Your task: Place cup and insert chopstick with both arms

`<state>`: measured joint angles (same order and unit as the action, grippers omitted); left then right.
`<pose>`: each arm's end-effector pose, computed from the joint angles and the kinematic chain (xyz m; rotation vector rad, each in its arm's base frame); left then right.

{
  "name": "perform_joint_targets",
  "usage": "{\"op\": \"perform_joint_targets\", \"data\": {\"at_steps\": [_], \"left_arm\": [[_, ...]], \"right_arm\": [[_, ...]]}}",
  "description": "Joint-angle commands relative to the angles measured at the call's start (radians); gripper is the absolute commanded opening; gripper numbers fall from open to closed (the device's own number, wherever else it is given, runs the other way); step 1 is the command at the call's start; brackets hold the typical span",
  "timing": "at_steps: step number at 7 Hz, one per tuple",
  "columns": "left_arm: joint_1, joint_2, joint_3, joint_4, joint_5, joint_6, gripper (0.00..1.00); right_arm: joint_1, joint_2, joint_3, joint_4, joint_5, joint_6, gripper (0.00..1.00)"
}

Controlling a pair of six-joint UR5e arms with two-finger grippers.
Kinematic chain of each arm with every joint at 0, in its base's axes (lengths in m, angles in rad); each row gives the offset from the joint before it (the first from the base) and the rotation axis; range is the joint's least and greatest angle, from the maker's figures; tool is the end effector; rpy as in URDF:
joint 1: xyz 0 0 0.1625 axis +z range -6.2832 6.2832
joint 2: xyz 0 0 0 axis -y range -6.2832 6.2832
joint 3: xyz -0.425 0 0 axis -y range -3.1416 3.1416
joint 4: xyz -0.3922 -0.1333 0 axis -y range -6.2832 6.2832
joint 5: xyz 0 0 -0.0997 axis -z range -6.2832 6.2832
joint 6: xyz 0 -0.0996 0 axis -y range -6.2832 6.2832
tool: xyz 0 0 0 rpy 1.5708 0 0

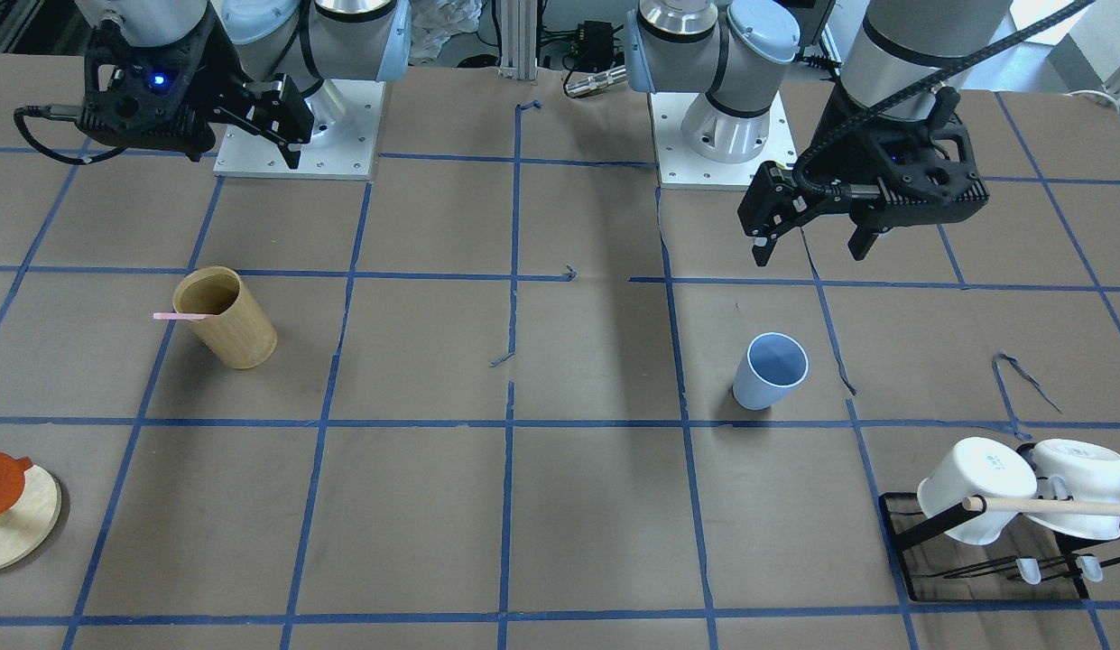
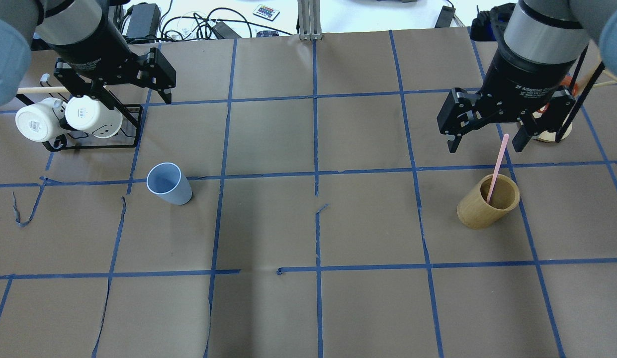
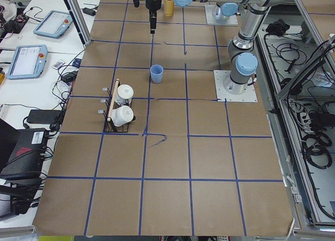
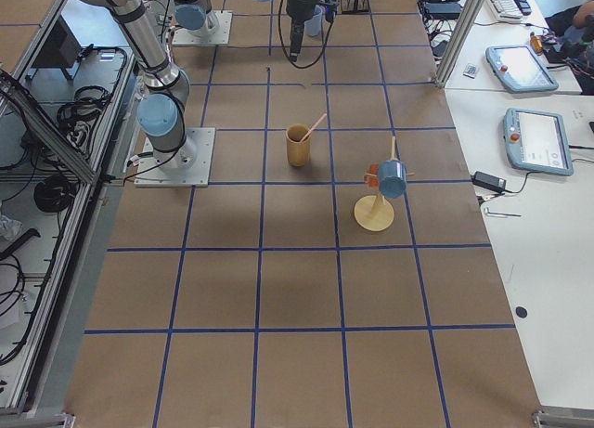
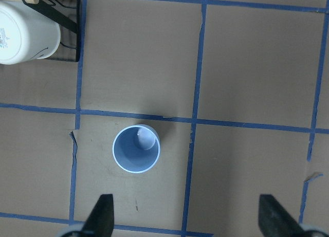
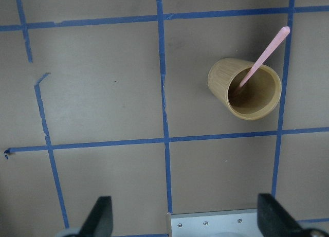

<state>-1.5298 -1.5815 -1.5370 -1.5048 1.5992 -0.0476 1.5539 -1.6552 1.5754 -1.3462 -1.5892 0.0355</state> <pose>-0.1097 -0.5097 0.5062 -0.1397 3.1073 -0.1388 0.1240 -0.4416 0.5043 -0.0795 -3.1127 -0.2255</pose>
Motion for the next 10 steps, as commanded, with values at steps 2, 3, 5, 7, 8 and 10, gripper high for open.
{"op": "perform_joint_targets", "data": {"at_steps": [2, 3, 5, 7, 8, 10], "left_arm": [[-0.003, 0.0, -0.003, 0.002, -0.001, -0.002, 1.0], [-0.004, 0.0, -0.003, 0.002, -0.001, -0.003, 1.0], [-0.006, 0.0, -0.005, 0.002, -0.001, -0.003, 1.0], [-0.006, -0.002, -0.005, 0.002, -0.001, -0.003, 1.0], [-0.006, 0.0, -0.012, 0.003, 0.001, 0.003, 1.0], [-0.006, 0.008, -0.031, 0.0, 0.001, 0.005, 1.0]], "right_arm": [[0.0, 0.0, 0.0, 0.001, 0.0, 0.001, 1.0], [0.0, 0.0, 0.0, 0.001, 0.0, 0.001, 1.0], [0.0, 0.0, 0.0, 0.001, 0.0, 0.001, 1.0], [0.0, 0.0, 0.0, 0.001, 0.0, 0.001, 1.0], [0.0, 0.002, 0.002, 0.001, 0.0, 0.001, 1.0], [0.0, 0.002, 0.002, 0.001, 0.0, 0.001, 1.0]]}}
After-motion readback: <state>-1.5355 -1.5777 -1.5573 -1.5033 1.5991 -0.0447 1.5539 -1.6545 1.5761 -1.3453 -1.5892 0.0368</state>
